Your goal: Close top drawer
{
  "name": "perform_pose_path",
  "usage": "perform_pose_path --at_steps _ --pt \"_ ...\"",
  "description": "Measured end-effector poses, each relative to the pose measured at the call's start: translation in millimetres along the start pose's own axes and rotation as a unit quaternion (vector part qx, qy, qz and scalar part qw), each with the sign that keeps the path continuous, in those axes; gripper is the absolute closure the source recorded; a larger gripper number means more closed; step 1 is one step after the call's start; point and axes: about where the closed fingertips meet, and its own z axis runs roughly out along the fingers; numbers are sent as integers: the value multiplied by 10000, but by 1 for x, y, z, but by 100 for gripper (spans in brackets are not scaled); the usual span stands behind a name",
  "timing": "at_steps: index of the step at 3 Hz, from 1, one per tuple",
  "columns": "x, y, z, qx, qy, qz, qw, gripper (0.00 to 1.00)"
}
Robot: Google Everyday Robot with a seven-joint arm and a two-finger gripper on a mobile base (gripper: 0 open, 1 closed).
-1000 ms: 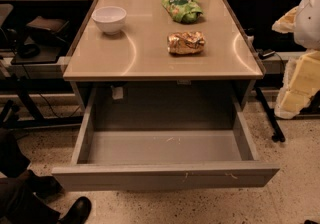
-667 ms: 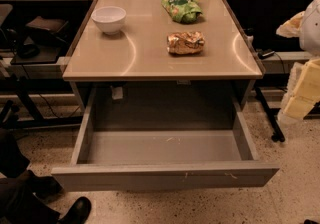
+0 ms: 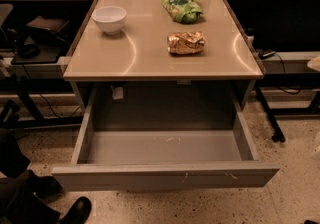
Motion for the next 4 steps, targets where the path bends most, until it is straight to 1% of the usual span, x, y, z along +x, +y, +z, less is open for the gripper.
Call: perform_pose_path --at_steps 1,2,3,4 --pt "33 11 24 -285 -7 128 9995 0" --pt "74 23 35 -462 -22 275 9985 0" --pt "74 23 35 -462 -22 275 9986 0" --pt "69 49 38 -364 -66 51 9993 0"
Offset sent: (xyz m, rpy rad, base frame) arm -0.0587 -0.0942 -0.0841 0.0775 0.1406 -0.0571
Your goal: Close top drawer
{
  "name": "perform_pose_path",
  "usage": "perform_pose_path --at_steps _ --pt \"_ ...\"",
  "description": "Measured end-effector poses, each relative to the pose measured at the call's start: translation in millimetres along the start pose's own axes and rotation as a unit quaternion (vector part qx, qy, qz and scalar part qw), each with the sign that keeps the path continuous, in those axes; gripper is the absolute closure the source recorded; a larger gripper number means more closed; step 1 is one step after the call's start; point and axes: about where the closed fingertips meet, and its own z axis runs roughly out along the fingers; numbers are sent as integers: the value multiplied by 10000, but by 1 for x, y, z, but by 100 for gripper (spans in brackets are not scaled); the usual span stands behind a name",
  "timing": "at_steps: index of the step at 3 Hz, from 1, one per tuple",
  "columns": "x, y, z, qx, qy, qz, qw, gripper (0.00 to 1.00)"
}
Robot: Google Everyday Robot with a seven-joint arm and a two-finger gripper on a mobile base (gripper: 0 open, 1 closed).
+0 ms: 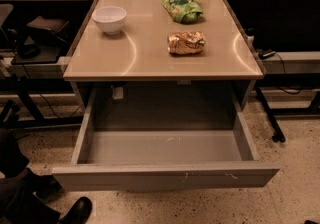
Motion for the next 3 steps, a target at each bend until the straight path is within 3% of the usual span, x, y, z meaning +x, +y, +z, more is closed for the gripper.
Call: perform_pose_path --at_steps 1,2,3 --pt "-19 46 4 484 -11 -694 9964 0" --pt "-28 93 37 461 -62 -1328 9900 0" --pt "-28 129 79 54 -33 -1812 9834 0"
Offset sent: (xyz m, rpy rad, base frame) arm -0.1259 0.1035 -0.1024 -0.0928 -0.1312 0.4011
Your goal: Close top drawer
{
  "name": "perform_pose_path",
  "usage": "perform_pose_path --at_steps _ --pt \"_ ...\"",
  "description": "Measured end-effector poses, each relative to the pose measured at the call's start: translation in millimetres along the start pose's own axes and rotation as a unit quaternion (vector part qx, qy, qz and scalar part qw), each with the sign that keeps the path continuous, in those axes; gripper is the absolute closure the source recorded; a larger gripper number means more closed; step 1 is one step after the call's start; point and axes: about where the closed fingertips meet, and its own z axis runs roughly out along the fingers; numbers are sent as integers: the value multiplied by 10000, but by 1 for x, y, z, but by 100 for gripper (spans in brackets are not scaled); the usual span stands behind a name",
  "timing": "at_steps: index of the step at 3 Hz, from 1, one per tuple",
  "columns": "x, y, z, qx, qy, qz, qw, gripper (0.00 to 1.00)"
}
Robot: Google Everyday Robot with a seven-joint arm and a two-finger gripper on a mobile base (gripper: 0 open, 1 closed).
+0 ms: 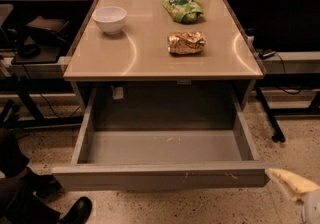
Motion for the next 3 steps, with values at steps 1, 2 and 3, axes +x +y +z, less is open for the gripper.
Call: perform_pose_path --at_steps 1,2,3 --pt "1 19 37 -458 -54 -210 9987 0" --pt "2 22 42 -487 -58 -210 9986 0" --pt "-12 30 82 -954 -269 -530 9937 0"
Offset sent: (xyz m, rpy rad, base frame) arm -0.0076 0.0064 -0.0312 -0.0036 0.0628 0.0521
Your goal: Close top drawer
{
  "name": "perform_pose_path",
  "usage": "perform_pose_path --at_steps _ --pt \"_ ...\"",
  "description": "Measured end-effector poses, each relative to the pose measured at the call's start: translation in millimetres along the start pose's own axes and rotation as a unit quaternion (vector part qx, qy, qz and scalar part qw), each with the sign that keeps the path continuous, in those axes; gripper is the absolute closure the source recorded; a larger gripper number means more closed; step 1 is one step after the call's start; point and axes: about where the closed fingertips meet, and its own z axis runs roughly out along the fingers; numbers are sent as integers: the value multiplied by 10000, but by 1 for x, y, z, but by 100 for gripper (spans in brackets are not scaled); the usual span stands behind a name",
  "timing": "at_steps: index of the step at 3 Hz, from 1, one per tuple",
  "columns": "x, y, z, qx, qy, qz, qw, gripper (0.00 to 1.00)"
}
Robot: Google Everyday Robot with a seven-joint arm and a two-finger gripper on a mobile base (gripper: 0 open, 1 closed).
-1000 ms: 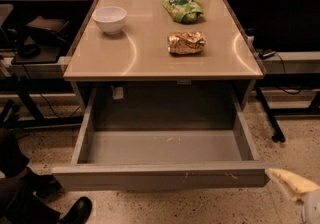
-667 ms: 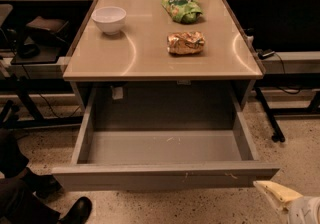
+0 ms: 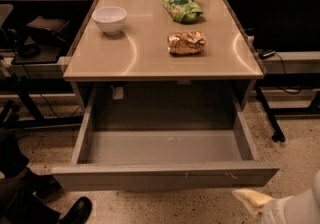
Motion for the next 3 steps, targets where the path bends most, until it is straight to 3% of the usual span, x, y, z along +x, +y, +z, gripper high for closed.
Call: perform_pose_path --at_steps 1,2,3 --pt "-20 -3 61 -568 -421 -294 9971 0" --pt "-39 -14 90 -769 -708 -334 9940 0" --pt "-50 -36 102 -729 -947 -46 9928 0"
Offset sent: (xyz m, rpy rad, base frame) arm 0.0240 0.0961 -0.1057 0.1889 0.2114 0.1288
